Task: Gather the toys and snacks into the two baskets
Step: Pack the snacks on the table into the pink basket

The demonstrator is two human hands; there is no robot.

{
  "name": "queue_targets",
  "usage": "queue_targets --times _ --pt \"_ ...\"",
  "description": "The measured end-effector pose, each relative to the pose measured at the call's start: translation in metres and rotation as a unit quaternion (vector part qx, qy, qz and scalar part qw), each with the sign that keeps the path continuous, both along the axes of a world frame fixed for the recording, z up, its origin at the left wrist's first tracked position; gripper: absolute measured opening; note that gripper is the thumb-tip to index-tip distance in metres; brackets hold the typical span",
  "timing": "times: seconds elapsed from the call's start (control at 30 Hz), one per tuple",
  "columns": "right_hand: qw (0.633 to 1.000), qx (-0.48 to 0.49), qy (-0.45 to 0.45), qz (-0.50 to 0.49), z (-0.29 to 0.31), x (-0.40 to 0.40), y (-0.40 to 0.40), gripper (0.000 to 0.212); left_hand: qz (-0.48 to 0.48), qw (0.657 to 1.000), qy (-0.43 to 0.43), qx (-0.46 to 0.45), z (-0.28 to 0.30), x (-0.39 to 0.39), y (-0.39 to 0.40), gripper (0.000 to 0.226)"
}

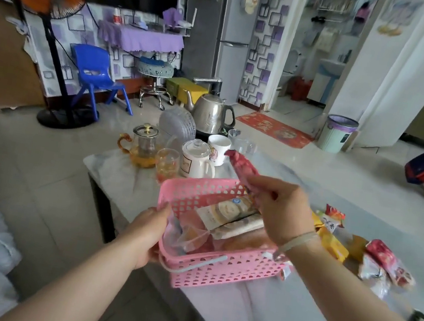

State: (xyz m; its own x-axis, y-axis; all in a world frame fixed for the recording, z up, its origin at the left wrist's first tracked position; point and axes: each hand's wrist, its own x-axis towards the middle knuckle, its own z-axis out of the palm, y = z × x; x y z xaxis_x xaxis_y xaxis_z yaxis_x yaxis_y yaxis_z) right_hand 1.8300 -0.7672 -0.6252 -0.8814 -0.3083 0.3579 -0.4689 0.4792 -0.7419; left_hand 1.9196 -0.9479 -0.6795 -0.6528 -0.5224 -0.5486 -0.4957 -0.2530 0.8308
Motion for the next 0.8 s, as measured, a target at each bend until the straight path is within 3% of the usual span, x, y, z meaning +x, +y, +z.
queue_targets --times 0.1,0.23,0.3,0.37,0.57,0.63,0.7,0.8 --pt "0.996 0.063 -0.007 0.06 -0.022 0.044 -0.027 0.033 0.007 1.0 0.009 -0.004 -0.005 0.004 0.01 0.045" --pt "0.979 0.193 -0.024 0.063 -0.046 0.068 -0.049 0.041 0.002 1.0 0.011 -0.01 -0.01 0.008 0.016 0.044" --pt "0.951 0.302 -0.019 0.064 -0.052 0.078 -0.054 0.058 0.008 1.0 0.01 -0.002 -0.013 0.011 0.018 0.043" --pt "0.914 0.401 0.003 0.064 -0.06 0.084 -0.057 0.059 0.015 1.0 0.006 0.008 -0.015 0.013 0.018 0.041" --pt "0.843 0.522 0.002 0.129 -0.053 0.085 -0.054 0.052 0.014 1.0 0.014 0.004 -0.018 0.014 0.019 0.036" --pt "0.843 0.521 -0.01 0.137 -0.044 0.088 -0.051 0.051 0.012 1.0 0.02 0.003 -0.02 0.013 0.019 0.035" --pt "0.87 0.468 0.003 0.154 -0.043 0.091 -0.047 0.048 0.007 1.0 0.026 0.001 -0.018 0.014 0.017 0.033" --pt "0.946 0.267 0.15 0.105 -0.046 0.087 -0.032 0.04 0.006 0.999 0.032 0.004 -0.009 0.017 0.012 0.031"
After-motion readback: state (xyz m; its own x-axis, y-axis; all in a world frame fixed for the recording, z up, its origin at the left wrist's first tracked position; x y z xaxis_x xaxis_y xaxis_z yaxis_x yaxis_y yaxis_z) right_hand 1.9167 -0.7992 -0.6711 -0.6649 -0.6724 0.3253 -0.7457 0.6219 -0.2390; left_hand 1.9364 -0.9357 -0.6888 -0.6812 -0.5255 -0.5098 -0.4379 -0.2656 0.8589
